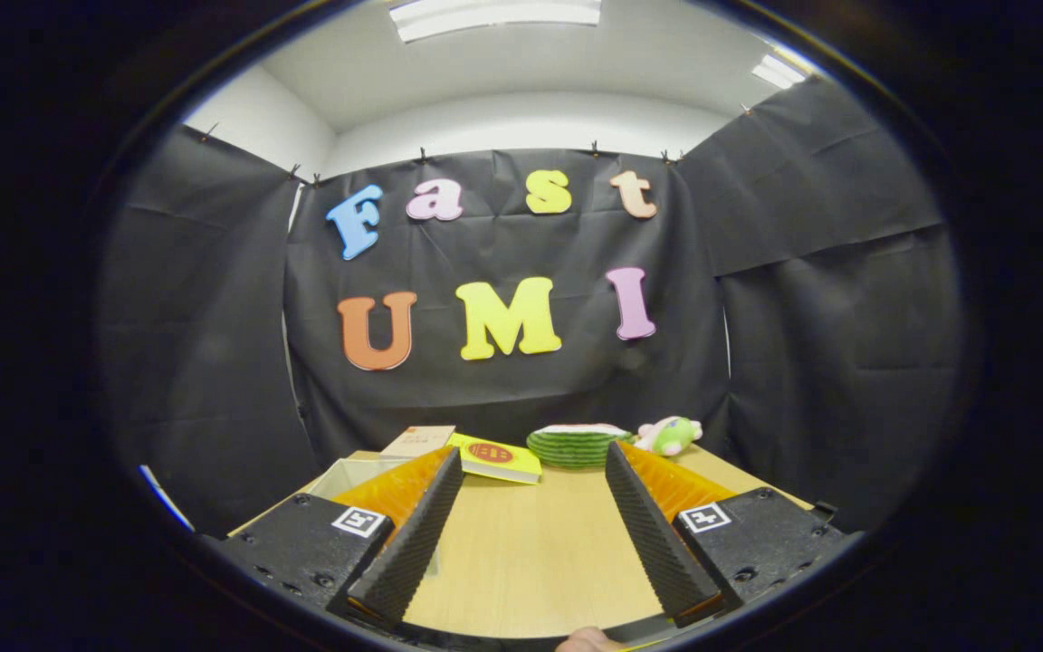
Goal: Open the storage box then place both shoes into the box .Put the left shoe in first, then the right shoe, with the right side of both shoes facing outward in a uniform manner.
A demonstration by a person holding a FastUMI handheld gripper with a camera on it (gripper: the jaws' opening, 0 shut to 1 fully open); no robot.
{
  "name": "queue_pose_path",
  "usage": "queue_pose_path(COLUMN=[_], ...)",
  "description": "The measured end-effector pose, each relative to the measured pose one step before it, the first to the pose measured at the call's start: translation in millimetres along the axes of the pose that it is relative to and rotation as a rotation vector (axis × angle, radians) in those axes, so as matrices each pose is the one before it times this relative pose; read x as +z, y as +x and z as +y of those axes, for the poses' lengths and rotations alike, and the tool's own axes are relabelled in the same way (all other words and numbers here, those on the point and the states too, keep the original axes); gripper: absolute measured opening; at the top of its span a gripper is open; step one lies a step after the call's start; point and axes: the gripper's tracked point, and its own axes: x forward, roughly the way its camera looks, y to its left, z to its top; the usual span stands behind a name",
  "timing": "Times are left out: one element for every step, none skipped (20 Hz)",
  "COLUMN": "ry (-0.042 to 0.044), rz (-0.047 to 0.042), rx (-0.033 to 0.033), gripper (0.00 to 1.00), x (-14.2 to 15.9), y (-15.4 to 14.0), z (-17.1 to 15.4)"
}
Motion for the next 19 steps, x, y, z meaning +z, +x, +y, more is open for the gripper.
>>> queue_pose_path(ry=[-0.00128,-0.00383,-0.00108,-0.00163,-0.00402,-0.00387,-0.00301,-0.00620,-0.00572,-0.00279,0.00035,0.00078,-0.00139,-0.00150,-0.00255,-0.00249,-0.00436,-0.00223,0.00293], rz=[-0.00567,-0.00319,-0.00516,-0.00891,-0.00980,-0.00796,-0.00296,0.00179,0.00372,-0.00063,-0.00079,-0.00310,-0.00303,-0.00638,-0.00488,-0.00584,-0.00321,0.00079,-0.00100], rx=[0.00879,0.00838,0.00523,0.00301,-0.00067,-0.00051,0.00401,0.00665,0.00744,0.00709,0.00415,0.00392,0.00831,0.00952,0.00825,0.00414,0.00084,-0.00246,0.00009], gripper=[1.00,1.00,1.00,1.00,1.00,1.00,1.00,1.00,1.00,1.00,1.00,1.00,1.00,1.00,1.00,1.00,1.00,1.00,1.00], x=[0.45,-0.50,0.36,1.95,2.63,1.34,0.54,-1.95,-0.78,-0.28,0.21,-0.53,0.10,0.31,-0.09,-1.14,0.14,-0.75,-0.70], y=[-2.58,-1.66,-2.26,-3.35,-3.46,-2.07,-1.64,-2.07,-1.98,-1.92,-1.19,-1.85,-3.08,-3.19,-3.25,-0.82,-1.34,-1.53,-2.19], z=[3.30,2.63,1.63,1.64,-0.23,1.16,2.32,3.60,3.20,2.39,2.31,2.22,3.60,4.23,3.30,2.08,1.38,-1.78,-0.50])
